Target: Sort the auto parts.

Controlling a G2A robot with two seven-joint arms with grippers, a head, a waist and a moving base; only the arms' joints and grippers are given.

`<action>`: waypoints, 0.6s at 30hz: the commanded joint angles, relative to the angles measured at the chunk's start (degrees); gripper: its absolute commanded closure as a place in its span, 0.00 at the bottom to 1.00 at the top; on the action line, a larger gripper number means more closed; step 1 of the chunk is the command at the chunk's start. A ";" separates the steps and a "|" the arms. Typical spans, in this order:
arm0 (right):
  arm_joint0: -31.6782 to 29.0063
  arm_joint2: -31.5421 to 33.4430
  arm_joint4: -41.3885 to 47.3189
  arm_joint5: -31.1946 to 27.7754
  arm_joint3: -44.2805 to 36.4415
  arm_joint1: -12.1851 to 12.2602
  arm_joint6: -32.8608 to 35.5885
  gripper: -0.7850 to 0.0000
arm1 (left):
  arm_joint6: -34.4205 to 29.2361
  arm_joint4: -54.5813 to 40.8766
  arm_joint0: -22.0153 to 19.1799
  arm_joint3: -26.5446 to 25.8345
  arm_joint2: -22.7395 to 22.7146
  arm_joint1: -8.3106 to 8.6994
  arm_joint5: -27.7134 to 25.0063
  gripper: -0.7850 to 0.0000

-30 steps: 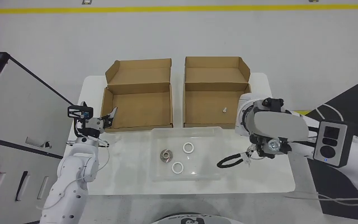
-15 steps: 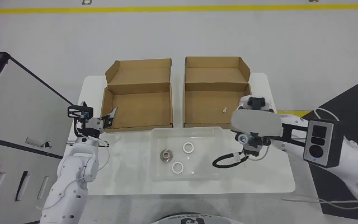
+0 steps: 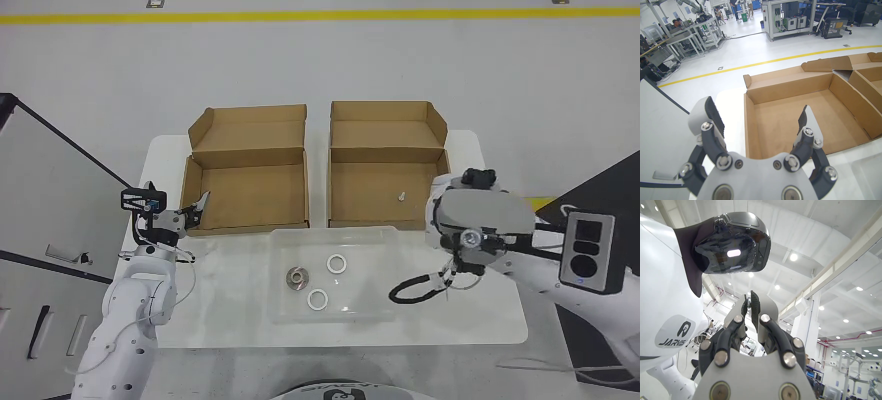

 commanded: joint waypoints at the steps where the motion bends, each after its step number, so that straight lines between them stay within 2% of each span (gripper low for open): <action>1: -1.03 0.88 0.75 -0.23 -0.39 -0.34 -1.14 1.00 | 0.00 0.00 0.00 0.00 0.00 0.00 0.00 0.00; 11: -5.00 4.22 3.87 -0.04 -2.81 -2.56 -1.31 1.00 | 0.00 0.00 0.00 0.00 0.00 0.00 0.00 0.00; 18: -6.52 5.89 2.57 -1.60 -3.17 -4.13 0.25 1.00 | 0.00 0.00 0.00 0.00 0.00 0.00 0.00 0.00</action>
